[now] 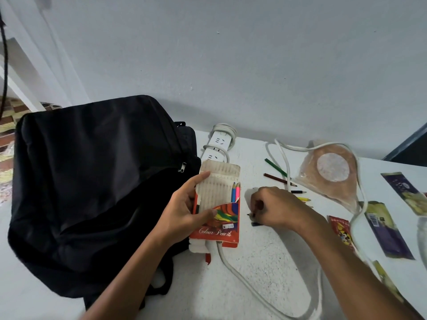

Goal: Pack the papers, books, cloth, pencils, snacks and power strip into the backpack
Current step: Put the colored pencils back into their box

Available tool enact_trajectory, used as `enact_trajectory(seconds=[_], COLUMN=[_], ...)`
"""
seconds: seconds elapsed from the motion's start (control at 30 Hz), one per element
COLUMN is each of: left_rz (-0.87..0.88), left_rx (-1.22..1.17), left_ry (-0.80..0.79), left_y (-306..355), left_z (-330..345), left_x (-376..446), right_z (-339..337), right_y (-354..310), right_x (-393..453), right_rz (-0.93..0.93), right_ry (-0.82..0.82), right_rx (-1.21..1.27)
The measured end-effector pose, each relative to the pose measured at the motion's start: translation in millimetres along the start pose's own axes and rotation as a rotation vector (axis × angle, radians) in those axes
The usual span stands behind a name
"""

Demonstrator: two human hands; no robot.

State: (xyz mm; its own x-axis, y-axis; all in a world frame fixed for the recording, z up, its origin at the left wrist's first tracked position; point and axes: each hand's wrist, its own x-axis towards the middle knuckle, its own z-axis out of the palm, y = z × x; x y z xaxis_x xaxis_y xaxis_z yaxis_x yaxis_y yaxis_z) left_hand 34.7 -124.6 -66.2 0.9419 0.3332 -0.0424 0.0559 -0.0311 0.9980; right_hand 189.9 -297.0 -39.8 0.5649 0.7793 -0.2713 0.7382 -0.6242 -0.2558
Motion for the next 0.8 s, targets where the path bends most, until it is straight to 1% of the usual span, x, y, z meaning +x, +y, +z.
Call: enact_trajectory(seconds=[0.13,0.2,0.27,0.33,0.37,0.4,0.43,0.47,0.5,0.57,0.67,0.8], left_rz=[-0.008,-0.012,-0.012,-0.012,-0.012,-0.011,-0.009,-0.007,-0.003,0.006,0.009,0.014], left_rx=[0.005,0.009,0.012,0.011,0.012,0.016,0.020,0.027,0.034,0.041,0.055,0.043], left_ry=[0.003,0.005,0.003,0.002,0.002,0.003,0.004,0.006,0.008,0.006,-0.002,-0.008], left_y=[0.4,0.6,0.6,0.2,0.2,-0.1,0.0,0.1,0.7,2.4,3.1,1.2], left_z=[0.3,0.6,0.4,0.0,-0.1,-0.3,0.2,0.5,0.9,2.1,2.5,0.5], left_x=[-0.8,-1.1,-0.8,-0.1,-0.1,0.2,0.3,0.0,-0.2,-0.4,-0.4,-0.4], right_z=[7.4,8.0,3.2,-6.3,-11.6,-16.3,-19.1,-19.2,-17.7,-11.3,-4.0,-6.5], right_y=[1.5,5.2,4.8,-4.7,-11.7,-19.7,-27.7,-34.0,-38.9,-44.0,-41.0,-32.8], right_x=[4.4,8.4,10.0,8.0,6.7,6.0,6.1,7.4,9.4,14.2,22.1,28.3], right_rz=[-0.021,-0.018,-0.042,-0.105,-0.144,-0.179,-0.200,-0.202,-0.189,-0.150,-0.093,-0.035], right_ry=[0.099,0.220,0.455,0.706,0.764,0.765,0.729,0.679,0.636,0.581,0.564,0.477], right_rx=[0.000,0.045,0.253,0.567,0.742,0.913,1.044,1.112,1.123,1.060,0.862,0.785])
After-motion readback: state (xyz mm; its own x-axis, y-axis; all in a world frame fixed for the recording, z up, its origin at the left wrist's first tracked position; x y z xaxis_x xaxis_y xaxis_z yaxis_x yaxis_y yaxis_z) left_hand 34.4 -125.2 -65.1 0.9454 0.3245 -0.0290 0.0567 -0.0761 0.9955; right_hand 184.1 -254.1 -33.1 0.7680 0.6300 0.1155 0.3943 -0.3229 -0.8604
